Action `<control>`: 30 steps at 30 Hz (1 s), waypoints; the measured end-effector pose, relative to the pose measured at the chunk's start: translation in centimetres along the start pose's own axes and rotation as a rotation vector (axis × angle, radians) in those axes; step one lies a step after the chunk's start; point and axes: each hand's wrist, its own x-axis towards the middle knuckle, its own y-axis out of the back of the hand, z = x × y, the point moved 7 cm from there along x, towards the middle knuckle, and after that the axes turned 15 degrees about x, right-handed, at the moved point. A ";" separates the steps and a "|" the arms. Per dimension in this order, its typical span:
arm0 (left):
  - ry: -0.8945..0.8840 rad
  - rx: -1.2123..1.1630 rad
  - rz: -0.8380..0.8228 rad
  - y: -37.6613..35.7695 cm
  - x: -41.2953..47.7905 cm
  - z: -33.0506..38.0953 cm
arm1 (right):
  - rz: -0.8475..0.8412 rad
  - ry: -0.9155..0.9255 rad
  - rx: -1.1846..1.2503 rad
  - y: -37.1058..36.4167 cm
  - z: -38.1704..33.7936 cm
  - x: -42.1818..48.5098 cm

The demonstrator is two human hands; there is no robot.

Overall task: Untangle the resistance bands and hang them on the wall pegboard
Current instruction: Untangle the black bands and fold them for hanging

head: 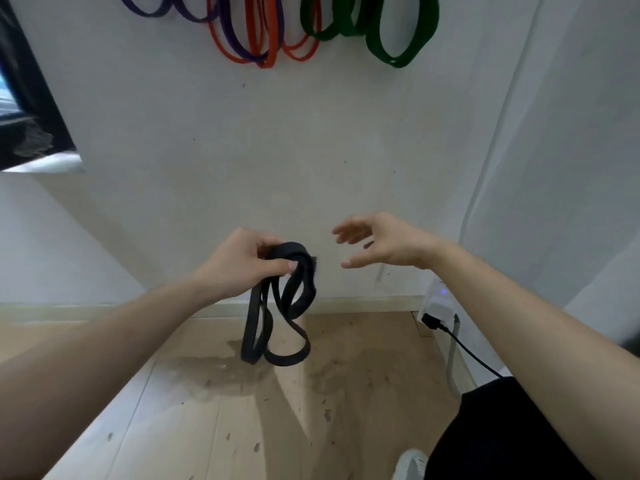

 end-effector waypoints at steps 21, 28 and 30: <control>0.037 -0.050 -0.045 0.8 -1.9 -0.7 | 0.153 0.402 0.263 -3.2 -9.4 0.4; 0.056 -0.212 0.020 0.7 -1.6 -0.3 | 0.334 0.445 0.489 0.5 -8.4 -0.1; 0.059 -0.231 0.035 0.8 -1.3 -0.2 | 0.365 0.421 0.556 1.3 -7.4 0.0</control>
